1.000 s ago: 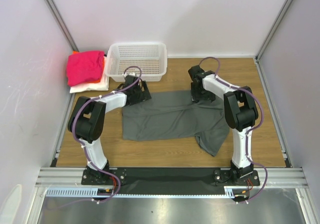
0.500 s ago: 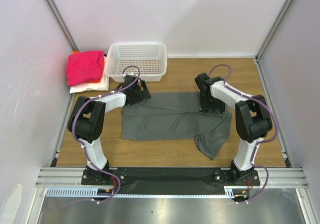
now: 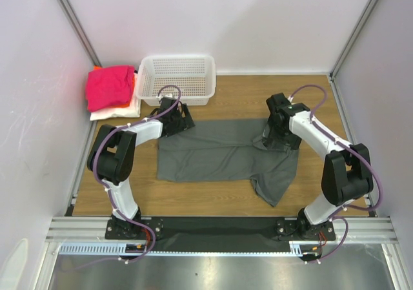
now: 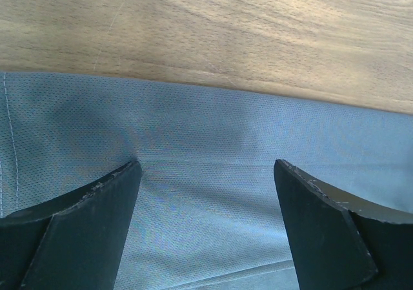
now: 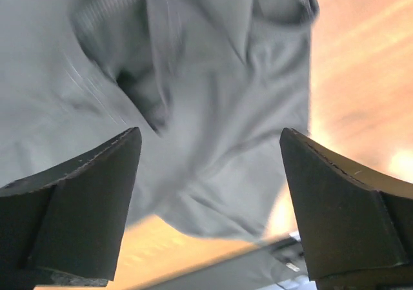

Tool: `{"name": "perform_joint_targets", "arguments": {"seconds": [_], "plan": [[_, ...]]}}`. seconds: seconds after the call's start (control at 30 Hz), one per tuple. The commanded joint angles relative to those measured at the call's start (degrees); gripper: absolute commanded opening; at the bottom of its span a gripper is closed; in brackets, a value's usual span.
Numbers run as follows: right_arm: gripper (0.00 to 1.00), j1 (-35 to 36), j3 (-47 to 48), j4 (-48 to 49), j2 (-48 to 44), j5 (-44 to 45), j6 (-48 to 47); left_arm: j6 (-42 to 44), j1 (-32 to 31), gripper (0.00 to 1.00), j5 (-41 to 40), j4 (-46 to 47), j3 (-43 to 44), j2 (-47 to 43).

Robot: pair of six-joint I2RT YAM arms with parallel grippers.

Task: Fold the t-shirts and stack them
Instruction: Fold the tshirt

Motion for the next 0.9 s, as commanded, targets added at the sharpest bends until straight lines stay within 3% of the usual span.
{"name": "perform_joint_targets", "arguments": {"seconds": [0.0, 0.13, 0.27, 0.43, 0.67, 0.87], "plan": [[0.95, -1.82, 2.68, 9.89, 1.26, 1.65, 6.53, 0.39, 0.55, 0.91, 0.1, 0.29, -1.11, 0.53], [0.99, -2.35, 4.27, 15.95, 6.53, 6.05, 7.77, 0.3, 0.55, 0.91, 0.46, 0.82, -1.11, 0.7], [0.99, -2.7, 7.51, 20.01, 11.36, 5.87, 1.81, 0.21, 0.55, 0.9, 0.81, 1.09, -1.11, 0.79], [0.99, -2.53, 12.0, 15.09, 17.08, 6.58, -3.21, 0.04, 0.55, 0.91, 1.07, 1.09, -0.76, 1.23], [0.97, -0.86, 7.0, 14.48, 15.85, 3.5, -5.85, -0.05, 0.55, 0.9, 0.9, 1.0, -0.58, 1.23], [0.9, 0.99, 7.0, 9.82, 14.1, 3.86, -6.64, 0.13, 0.63, 0.9, 0.55, 0.65, -0.58, 1.05]]}}
